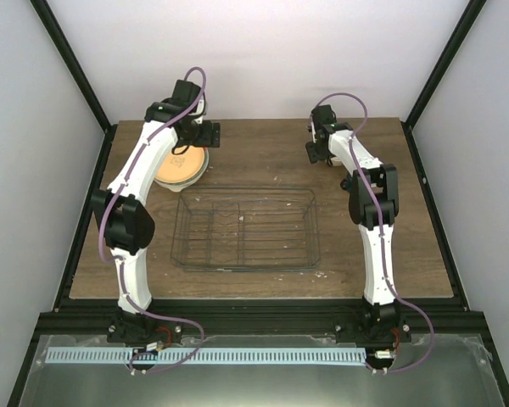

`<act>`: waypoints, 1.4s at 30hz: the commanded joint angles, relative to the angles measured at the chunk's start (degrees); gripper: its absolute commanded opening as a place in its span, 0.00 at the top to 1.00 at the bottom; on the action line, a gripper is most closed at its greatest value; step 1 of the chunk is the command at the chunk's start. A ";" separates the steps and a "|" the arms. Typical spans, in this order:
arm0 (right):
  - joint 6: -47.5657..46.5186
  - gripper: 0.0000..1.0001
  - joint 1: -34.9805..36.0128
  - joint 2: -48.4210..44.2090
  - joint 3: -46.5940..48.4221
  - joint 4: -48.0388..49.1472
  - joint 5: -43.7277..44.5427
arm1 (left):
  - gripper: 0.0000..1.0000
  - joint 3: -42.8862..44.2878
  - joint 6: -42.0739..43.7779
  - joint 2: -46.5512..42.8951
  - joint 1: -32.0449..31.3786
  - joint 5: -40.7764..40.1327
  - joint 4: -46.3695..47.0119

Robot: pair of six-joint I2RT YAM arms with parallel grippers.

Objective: Load the mixed dishes into the dish rack

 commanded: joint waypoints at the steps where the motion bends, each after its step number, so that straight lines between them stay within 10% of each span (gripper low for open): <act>1: -0.61 0.39 -0.48 -0.25 2.14 0.22 1.32 | 0.07 -0.51 -0.06 0.88 0.45 1.05 0.17; 15: -0.29 0.30 -1.15 -10.01 1.25 -0.42 -1.49 | 0.08 -0.43 -0.26 2.21 0.63 2.53 0.32; 42: 3.84 0.31 -11.39 0.67 6.13 -1.83 -3.89 | 0.09 -0.16 -2.13 3.15 0.68 2.94 -0.39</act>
